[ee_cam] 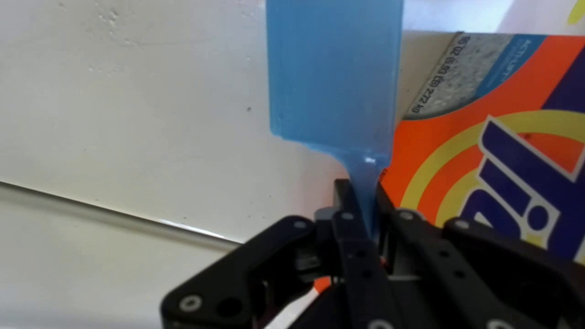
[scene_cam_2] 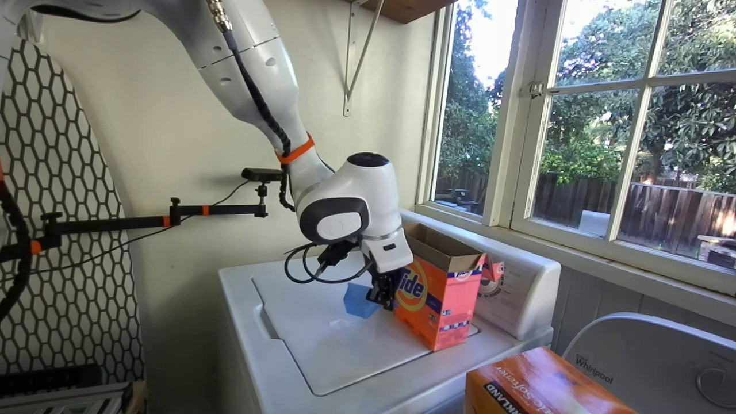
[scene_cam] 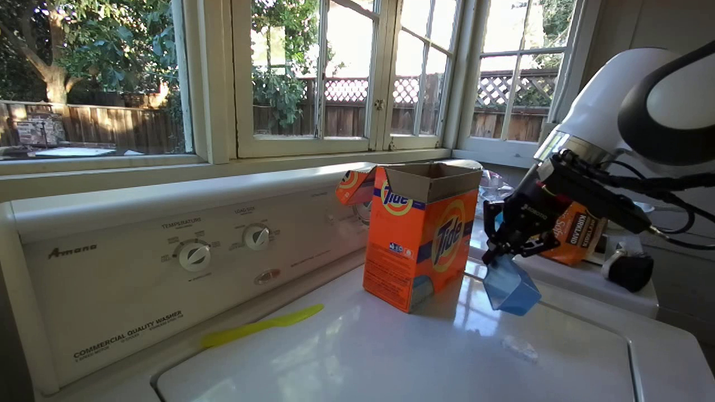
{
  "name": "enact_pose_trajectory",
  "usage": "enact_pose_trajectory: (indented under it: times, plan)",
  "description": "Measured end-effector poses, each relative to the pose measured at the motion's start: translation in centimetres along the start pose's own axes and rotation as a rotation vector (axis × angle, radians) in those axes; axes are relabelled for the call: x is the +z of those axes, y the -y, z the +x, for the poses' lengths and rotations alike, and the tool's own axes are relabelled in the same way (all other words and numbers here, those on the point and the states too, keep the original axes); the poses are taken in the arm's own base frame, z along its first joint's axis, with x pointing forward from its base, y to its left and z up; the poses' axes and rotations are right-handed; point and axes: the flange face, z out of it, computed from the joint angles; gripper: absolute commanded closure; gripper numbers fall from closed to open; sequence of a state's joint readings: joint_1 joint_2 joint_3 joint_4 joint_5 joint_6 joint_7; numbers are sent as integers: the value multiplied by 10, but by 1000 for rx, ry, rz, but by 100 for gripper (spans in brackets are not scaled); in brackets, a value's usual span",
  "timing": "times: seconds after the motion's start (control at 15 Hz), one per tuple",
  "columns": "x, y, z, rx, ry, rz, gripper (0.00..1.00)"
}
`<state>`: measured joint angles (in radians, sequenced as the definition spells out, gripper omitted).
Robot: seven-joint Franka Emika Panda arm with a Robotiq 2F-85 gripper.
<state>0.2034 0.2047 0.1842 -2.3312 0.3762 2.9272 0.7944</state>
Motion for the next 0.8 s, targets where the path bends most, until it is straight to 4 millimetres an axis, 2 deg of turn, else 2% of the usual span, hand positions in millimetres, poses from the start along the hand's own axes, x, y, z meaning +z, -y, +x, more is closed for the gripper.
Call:
enact_pose_trajectory:
  times: [0.8]
  plan:
    - [-92,-2,7,-21,-67,193,97]
